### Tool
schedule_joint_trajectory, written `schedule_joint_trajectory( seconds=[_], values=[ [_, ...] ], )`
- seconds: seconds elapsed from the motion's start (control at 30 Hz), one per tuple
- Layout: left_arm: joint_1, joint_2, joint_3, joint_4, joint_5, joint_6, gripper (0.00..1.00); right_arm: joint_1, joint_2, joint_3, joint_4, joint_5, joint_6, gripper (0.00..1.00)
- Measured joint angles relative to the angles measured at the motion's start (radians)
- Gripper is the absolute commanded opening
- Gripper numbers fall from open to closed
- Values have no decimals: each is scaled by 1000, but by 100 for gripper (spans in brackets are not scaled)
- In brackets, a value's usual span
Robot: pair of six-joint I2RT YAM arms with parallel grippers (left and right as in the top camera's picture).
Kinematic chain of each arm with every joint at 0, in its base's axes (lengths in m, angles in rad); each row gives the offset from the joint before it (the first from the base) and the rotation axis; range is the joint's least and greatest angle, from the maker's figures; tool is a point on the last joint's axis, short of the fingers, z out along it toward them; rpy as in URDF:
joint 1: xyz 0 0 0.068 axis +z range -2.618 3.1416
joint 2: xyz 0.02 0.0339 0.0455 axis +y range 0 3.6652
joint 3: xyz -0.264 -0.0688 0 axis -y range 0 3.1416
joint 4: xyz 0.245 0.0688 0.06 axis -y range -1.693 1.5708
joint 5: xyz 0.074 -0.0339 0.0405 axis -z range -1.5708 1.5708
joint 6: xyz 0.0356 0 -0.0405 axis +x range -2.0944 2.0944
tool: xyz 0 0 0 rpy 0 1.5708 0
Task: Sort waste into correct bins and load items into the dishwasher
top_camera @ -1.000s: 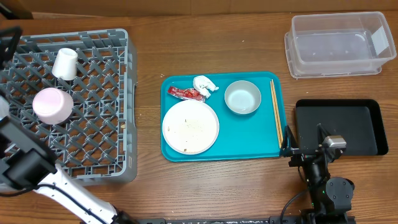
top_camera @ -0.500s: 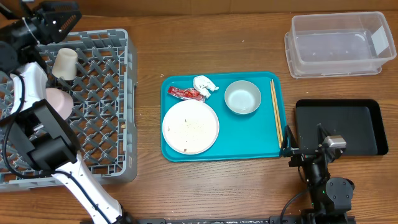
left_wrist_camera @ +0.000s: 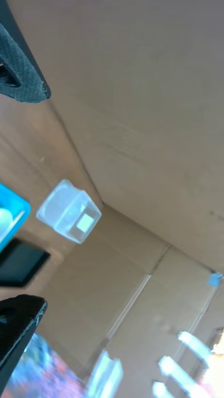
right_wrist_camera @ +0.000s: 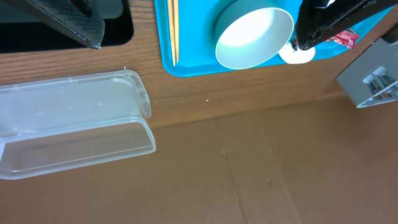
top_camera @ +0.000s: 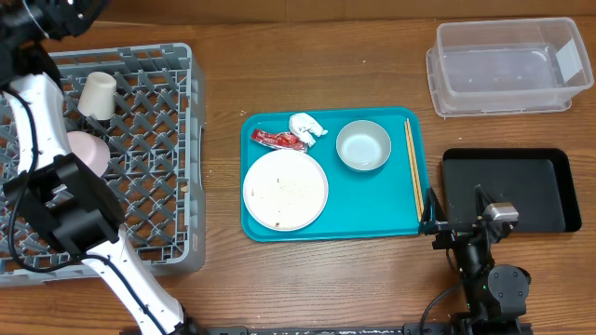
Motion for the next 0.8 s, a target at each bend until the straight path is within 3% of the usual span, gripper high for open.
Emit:
schedule_joint_trajectory(
  seconds=[0.23,0.47,0.53,0.63,0.8],
  values=[
    [0,-2,101,-49,-45,-10,100,0,0,0,1,0,0,100],
    [-35,-2,101,-66,-239,-305,100,0,0,0,0,0,1,100],
    [-54,-2,102,-124,-259,-342,100,0,0,0,0,0,0,100],
    [-75,-2,105,-306,-263,-305,100,0,0,0,0,0,0,100],
    [-77,-2,105,-591,-220,-64,100,0,0,0,0,0,0,100]
  ],
)
